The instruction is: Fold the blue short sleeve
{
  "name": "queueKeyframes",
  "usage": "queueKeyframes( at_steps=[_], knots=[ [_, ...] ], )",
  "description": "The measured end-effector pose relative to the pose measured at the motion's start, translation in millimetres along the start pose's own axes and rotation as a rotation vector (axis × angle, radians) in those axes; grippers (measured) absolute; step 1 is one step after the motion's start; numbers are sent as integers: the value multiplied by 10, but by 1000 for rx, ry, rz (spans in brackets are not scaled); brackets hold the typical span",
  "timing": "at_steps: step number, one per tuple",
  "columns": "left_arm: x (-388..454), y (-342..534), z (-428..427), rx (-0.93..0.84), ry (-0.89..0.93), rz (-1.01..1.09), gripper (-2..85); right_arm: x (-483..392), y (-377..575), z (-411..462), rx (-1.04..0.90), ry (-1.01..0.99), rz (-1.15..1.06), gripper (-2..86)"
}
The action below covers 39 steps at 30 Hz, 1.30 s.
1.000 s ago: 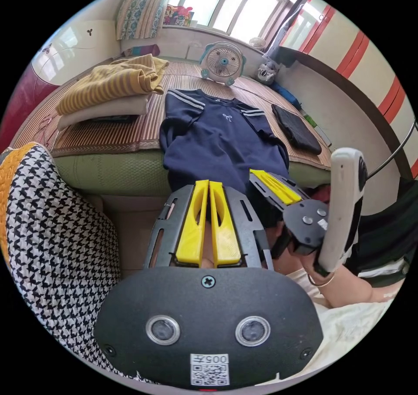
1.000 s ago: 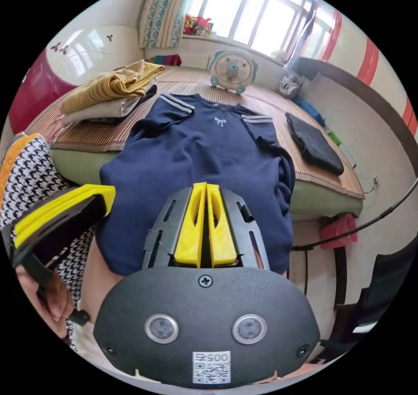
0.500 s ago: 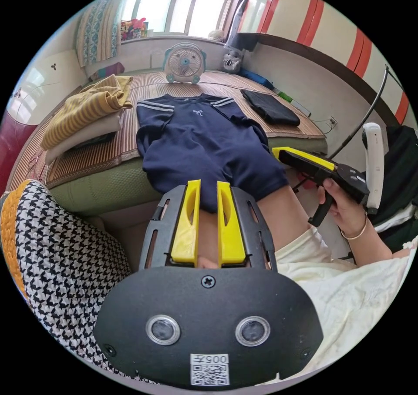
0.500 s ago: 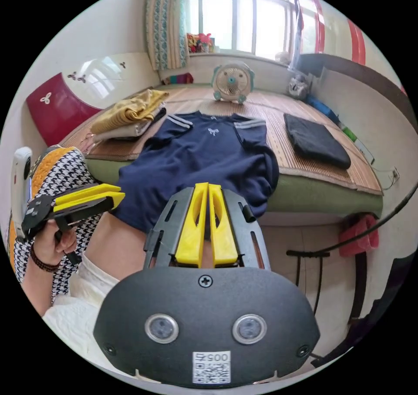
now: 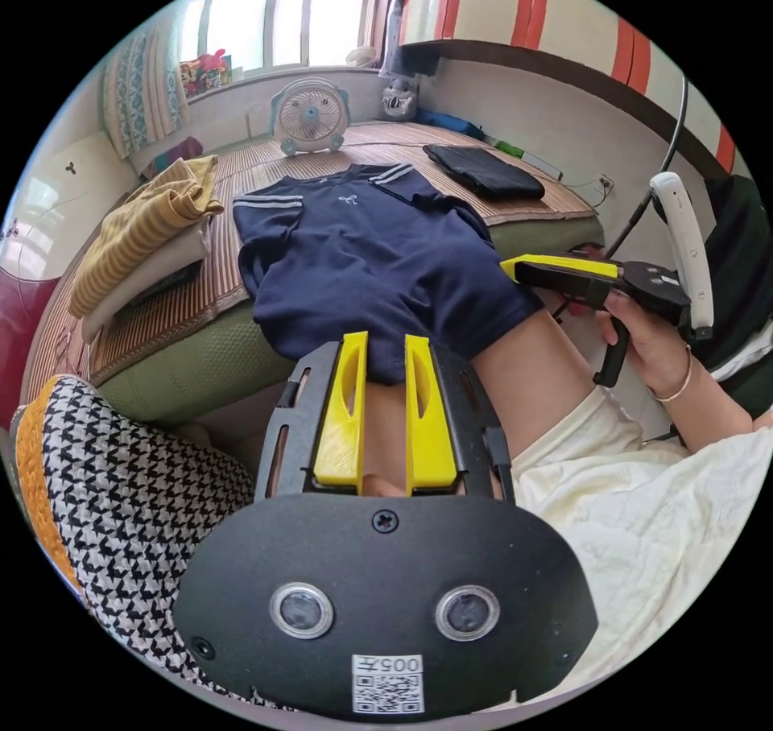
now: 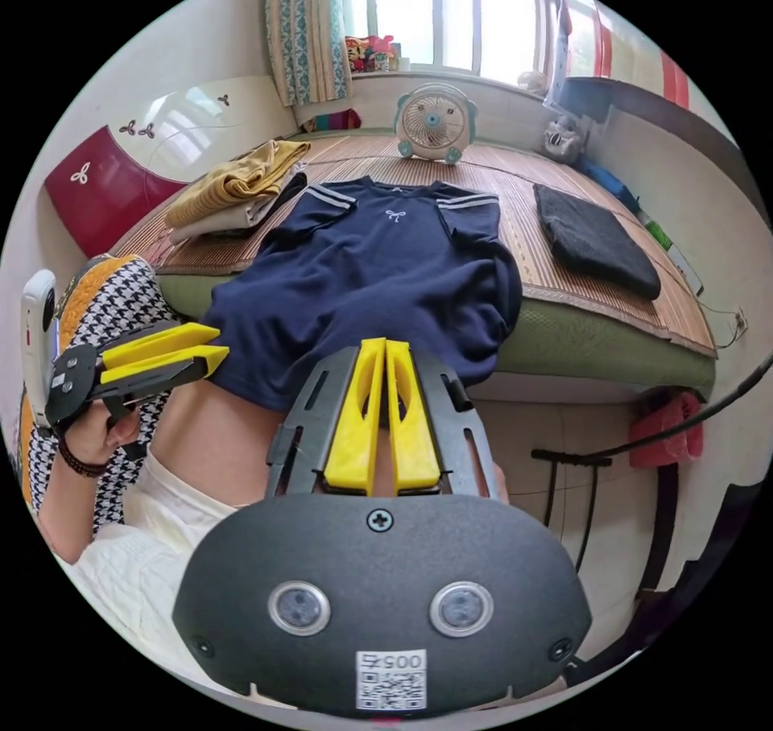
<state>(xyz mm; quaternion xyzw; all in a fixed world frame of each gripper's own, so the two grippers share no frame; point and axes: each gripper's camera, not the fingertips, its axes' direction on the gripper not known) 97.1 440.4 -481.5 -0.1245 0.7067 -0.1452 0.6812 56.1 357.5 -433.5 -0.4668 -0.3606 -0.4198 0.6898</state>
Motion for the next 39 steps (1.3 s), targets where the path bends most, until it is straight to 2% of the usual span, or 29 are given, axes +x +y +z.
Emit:
queueKeyframes(
  at_steps=[12, 17, 23, 39],
  knots=[
    [-160, 64, -10, 20, 44, -50, 81, 715, 276, -95, 19, -104, 18, -1],
    [-217, 76, -11, 27, 44, -63, 80, 979, 555, -246, 44, -107, -89, 59],
    [-321, 81, -13, 34, 77, -95, 76, 1002, 837, -208, -1, -77, -221, 70],
    [-324, 47, -12, 28, 52, -88, 69, 1251, 912, 60, 7, -87, -183, 113]
  ],
)
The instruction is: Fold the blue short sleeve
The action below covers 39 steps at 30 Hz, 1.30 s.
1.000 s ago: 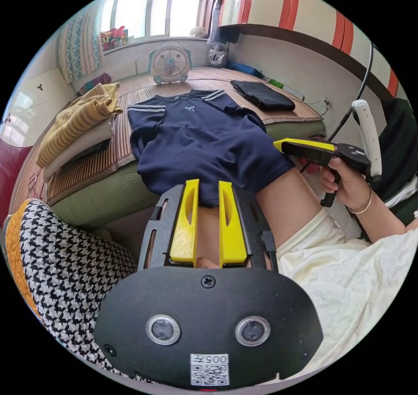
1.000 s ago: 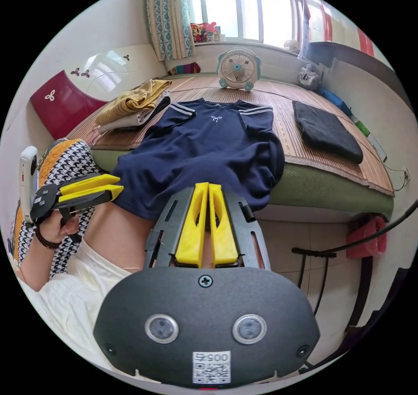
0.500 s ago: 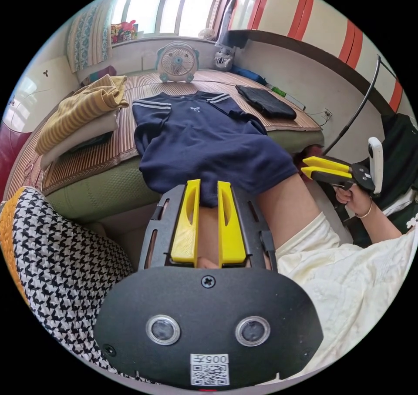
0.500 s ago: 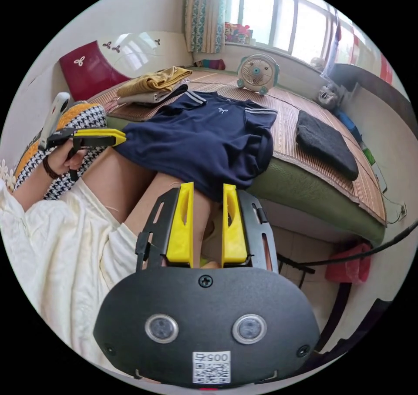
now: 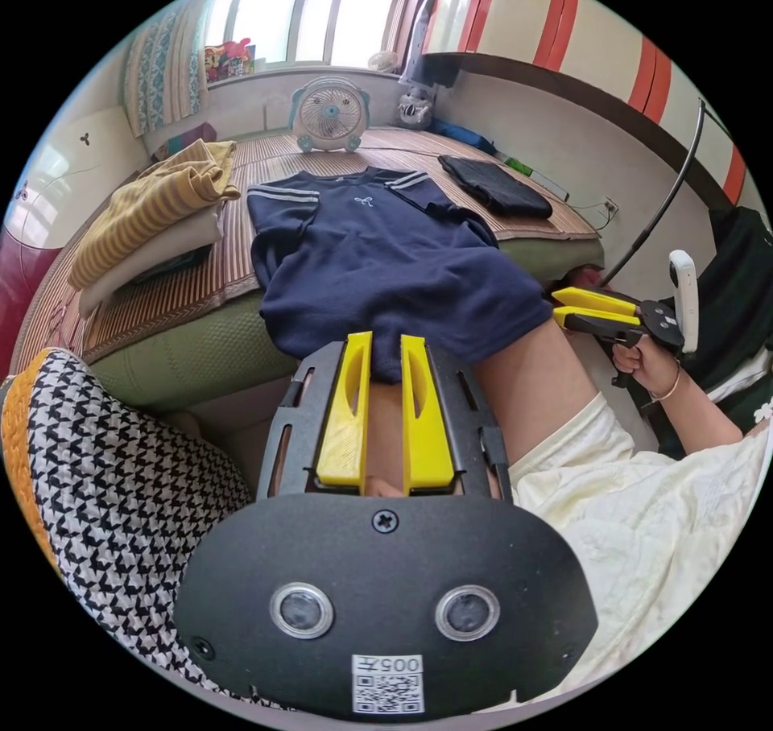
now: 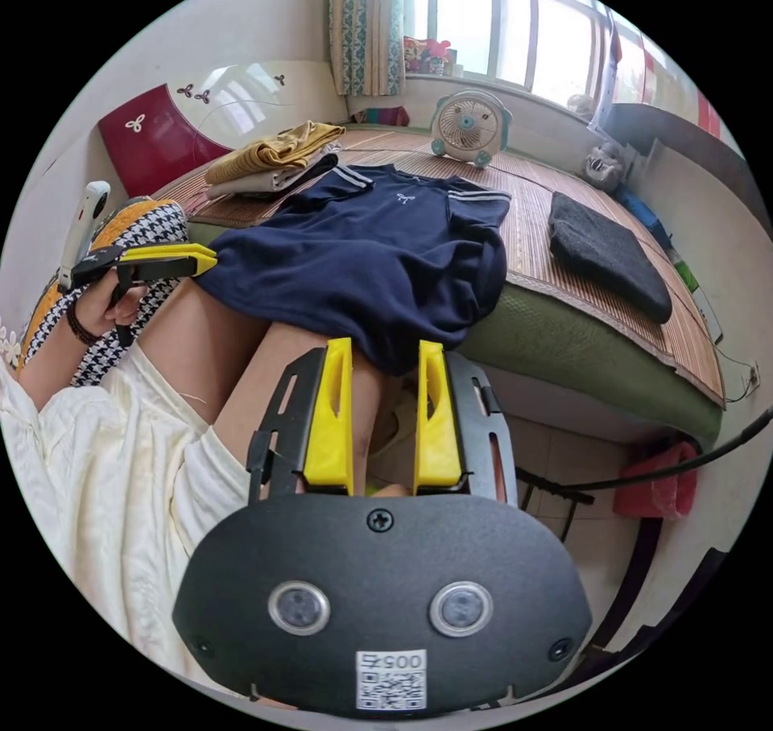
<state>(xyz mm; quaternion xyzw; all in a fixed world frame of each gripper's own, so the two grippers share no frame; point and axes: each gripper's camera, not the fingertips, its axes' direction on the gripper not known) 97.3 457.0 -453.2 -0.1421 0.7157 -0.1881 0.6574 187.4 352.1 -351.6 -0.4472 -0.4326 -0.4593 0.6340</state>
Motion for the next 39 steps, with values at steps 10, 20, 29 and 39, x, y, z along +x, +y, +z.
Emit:
queueKeyframes(
  at_steps=[10, 20, 29, 39],
  knots=[
    [12, -19, -6, -5, 6, -3, 68, 174, 130, 86, 10, -28, 10, 98],
    [16, 20, -120, 36, 47, -9, 75, 335, 197, 149, 13, -218, 4, 31],
    [160, 215, -285, -28, -12, 213, 133, 195, 178, 1, 58, -65, 55, -16],
    [548, 173, -232, -9, -144, 370, 132, 102, -123, -411, 166, -7, 55, -16]
  ],
)
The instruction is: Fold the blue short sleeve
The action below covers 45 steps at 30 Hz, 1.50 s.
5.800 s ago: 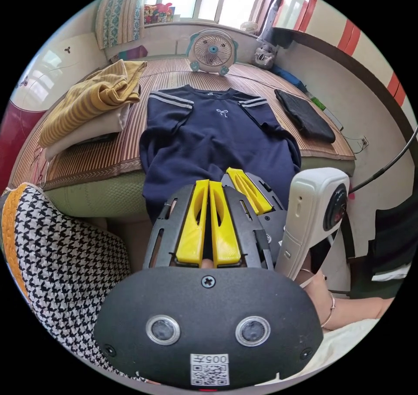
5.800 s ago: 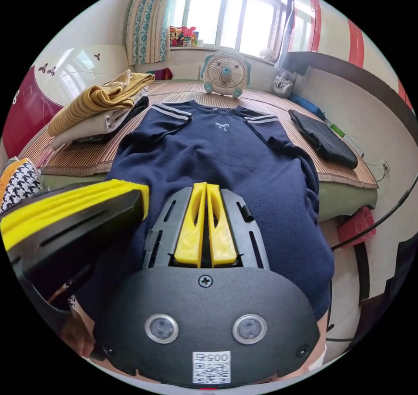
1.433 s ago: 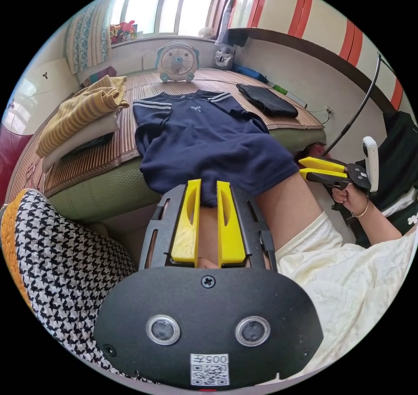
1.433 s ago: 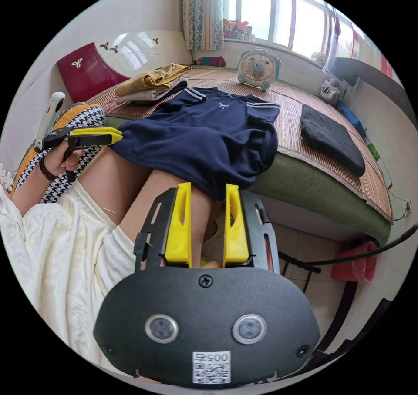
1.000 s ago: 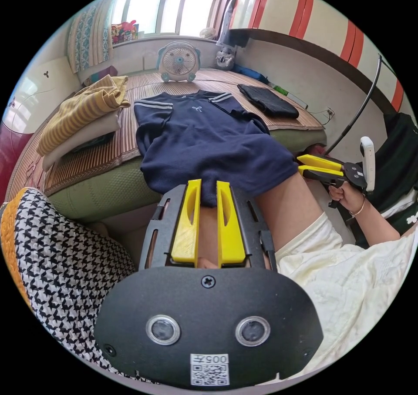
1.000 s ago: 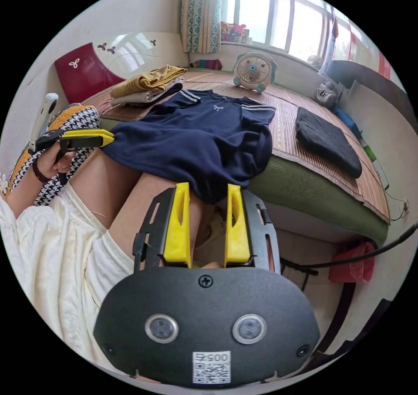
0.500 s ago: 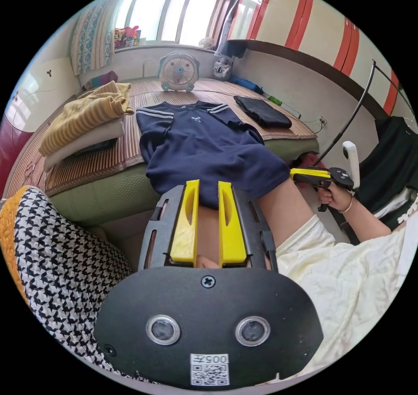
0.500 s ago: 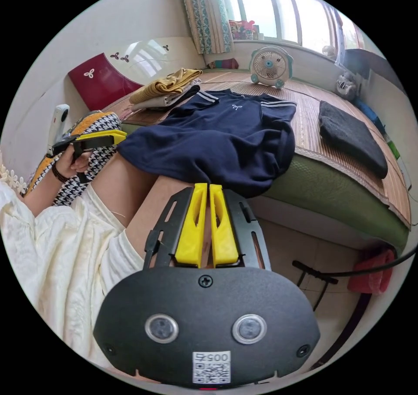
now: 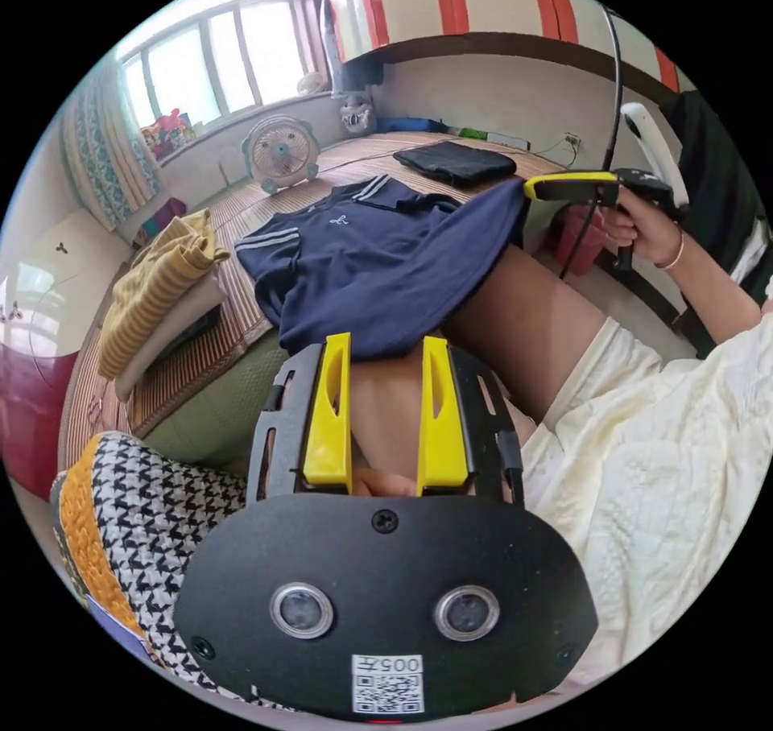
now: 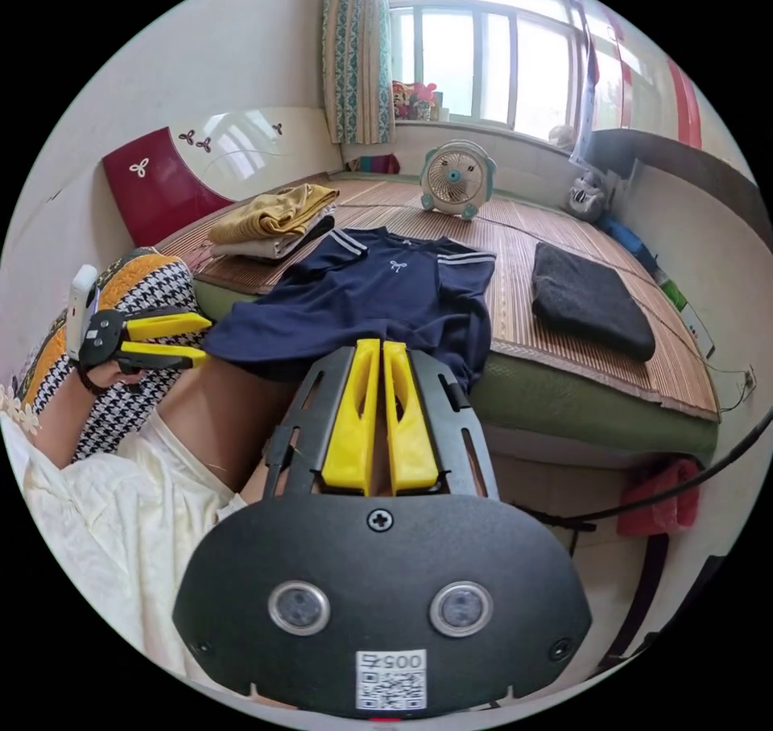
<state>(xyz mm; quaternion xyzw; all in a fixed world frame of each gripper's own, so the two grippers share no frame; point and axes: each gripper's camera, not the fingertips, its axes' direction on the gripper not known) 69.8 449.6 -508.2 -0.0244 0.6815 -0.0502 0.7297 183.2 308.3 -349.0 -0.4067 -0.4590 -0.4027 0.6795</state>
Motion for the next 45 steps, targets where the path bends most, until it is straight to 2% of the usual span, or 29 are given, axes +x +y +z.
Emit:
queueKeyframes(
  at_steps=[3, 14, 24, 29, 33, 36, 41, 45],
  knots=[
    [107, -40, 98, -45, -30, 82, 127, -20, 1, -6, 0, 4, 22, -16],
    [29, -37, 52, -56, -37, 49, 46, -106, 187, 161, -129, -3, 45, -2],
    [-366, -73, -440, 194, -5, -142, 32, -399, 296, -34, -54, -81, -37, 121],
    [-428, -167, -551, 236, 12, -163, 28, -787, 191, 122, -53, -3, -93, 146],
    [-441, -240, -636, 266, 4, -167, 26, -953, 92, 267, -62, 54, -94, 144],
    [-462, -265, -694, 285, 1, -168, 27, -999, 7, 380, -119, 185, -43, 126],
    [-552, -224, -753, 296, -19, -202, 26, -803, -6, 289, -103, 162, 112, 100],
    [-622, -168, -776, 301, -15, -221, 24, -670, 39, 268, -118, 217, 187, 68]
  ],
)
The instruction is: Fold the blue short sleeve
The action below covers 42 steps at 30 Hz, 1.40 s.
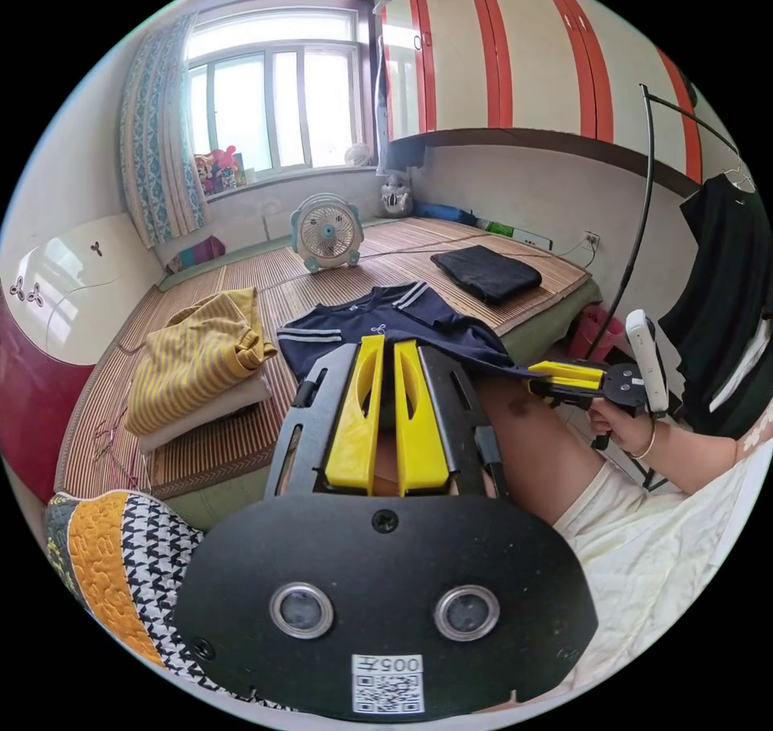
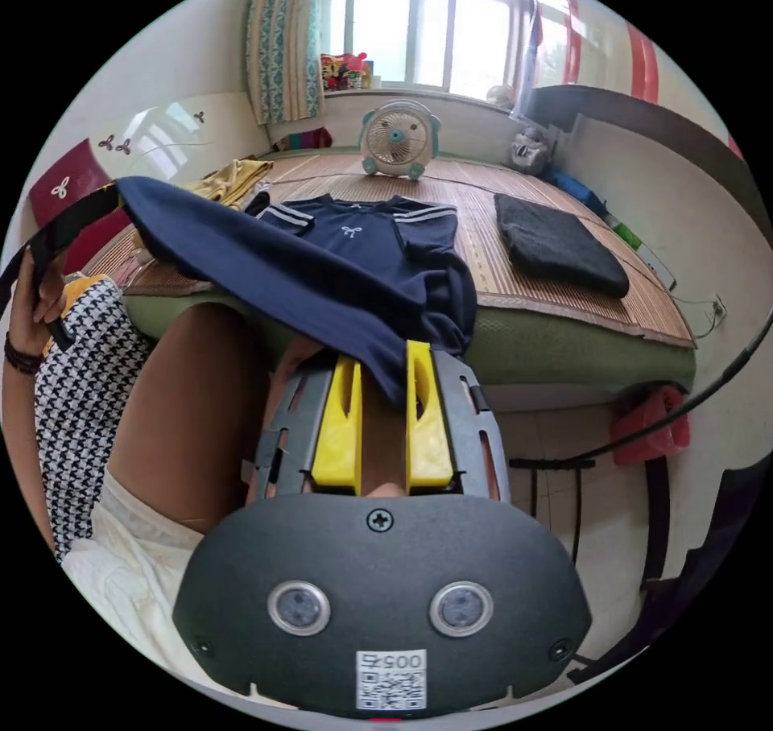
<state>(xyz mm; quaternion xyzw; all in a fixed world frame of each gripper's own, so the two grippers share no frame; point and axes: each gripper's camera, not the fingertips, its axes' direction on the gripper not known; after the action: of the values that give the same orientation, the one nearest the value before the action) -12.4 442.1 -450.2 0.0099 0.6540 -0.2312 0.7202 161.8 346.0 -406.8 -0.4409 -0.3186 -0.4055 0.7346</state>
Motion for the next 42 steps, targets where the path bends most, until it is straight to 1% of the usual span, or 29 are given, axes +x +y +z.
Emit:
queueKeyframes(
  at_steps=[4, 7, 9, 12, 17, 23, 27, 35, 42],
  knots=[
    [-46, 7, -3, -6, -8, -10, 22, 146, 32, 3, -3, -56, 54, 55],
    [-57, 0, 1, -9, -7, -8, 19, 191, 28, 5, -37, -24, 67, 39],
    [-54, -7, 9, -14, -17, -1, 18, 209, 36, -45, -23, -48, 62, 27],
    [-65, -17, 32, -26, -28, 1, 17, 213, 19, -162, -4, -21, 50, 6],
    [-74, -10, 37, -45, -21, 17, 17, 235, -60, -520, 84, 61, -23, -12],
    [-34, 42, -103, -19, 10, 73, 18, 325, -198, -961, 157, 81, -108, -13],
    [-8, 3, -251, 13, 19, 106, 18, 365, -287, -1220, 197, 77, -121, -14],
    [-64, -303, -330, 61, -18, 127, 18, 354, -710, -1634, 274, 105, -173, -14],
    [-350, -843, 3, 57, -62, 91, 20, 372, -1387, -1525, 291, 135, -222, -13]
  ],
)
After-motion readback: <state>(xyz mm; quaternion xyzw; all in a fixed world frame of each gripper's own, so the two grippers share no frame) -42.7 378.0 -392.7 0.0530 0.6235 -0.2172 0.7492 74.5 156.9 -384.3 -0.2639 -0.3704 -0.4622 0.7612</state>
